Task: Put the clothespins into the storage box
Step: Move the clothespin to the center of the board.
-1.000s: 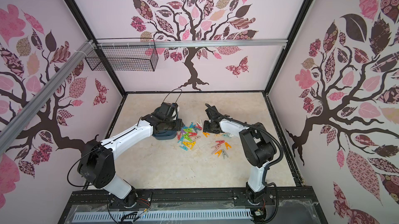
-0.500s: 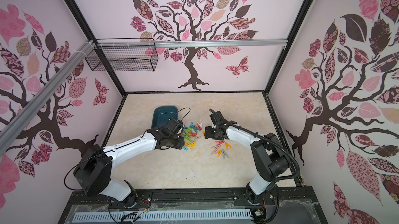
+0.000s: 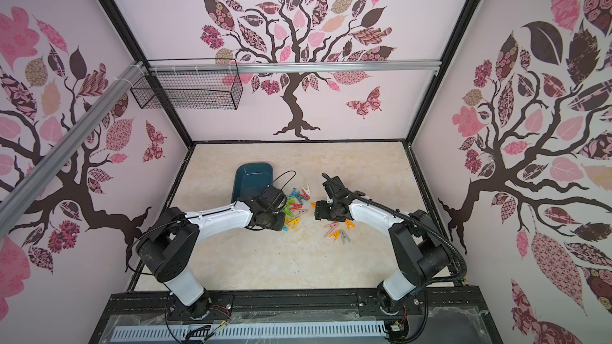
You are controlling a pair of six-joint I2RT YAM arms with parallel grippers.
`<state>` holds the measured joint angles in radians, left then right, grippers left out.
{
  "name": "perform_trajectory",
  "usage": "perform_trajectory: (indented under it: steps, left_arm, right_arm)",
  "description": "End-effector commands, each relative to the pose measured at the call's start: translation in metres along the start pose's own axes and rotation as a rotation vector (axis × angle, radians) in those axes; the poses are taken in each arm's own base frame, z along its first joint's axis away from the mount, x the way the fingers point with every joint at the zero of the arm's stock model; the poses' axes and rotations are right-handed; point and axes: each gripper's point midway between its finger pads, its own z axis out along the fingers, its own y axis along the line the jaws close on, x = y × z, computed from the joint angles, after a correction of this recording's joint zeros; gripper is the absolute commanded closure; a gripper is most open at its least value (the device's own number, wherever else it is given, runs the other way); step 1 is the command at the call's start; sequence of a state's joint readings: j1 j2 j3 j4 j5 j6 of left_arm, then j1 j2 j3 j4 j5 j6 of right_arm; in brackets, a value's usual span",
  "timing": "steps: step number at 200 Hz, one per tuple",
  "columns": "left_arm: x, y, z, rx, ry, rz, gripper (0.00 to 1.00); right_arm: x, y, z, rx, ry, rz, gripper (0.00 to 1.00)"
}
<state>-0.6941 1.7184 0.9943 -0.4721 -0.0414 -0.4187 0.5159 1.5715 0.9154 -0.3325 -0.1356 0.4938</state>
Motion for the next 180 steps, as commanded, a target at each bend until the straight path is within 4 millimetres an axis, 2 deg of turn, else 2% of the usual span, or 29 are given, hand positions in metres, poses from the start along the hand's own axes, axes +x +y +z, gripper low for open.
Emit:
perform_trajectory:
  steps: [1, 53, 87, 119, 159, 180]
  left_arm:
    - [-0.017, -0.004, 0.001, 0.007, -0.039, -0.003, 0.67]
    - [-0.011, -0.009, 0.008, 0.046, -0.013, -0.005, 0.73]
    - [-0.003, -0.023, 0.000, 0.137, 0.009, -0.012, 0.77]
    - [0.008, -0.035, -0.008, 0.202, 0.024, 0.014, 0.74]
    - [0.017, -0.039, -0.014, 0.227, 0.046, 0.046, 0.71]
    - [0.021, -0.040, -0.009, 0.227, 0.061, 0.061, 0.69]
  right_arm:
    - [-0.001, 0.004, -0.008, -0.012, -0.013, -0.011, 0.27]
    - [0.002, 0.004, -0.004, -0.016, -0.006, -0.007, 0.27]
    - [0.002, 0.004, -0.003, -0.019, -0.003, -0.006, 0.28]
    - [0.003, 0.004, -0.004, -0.019, -0.007, -0.005, 0.28]
    - [0.004, 0.003, -0.003, -0.021, -0.005, 0.000, 0.28]
    - [0.004, 0.005, -0.002, -0.028, -0.004, 0.001, 0.28]
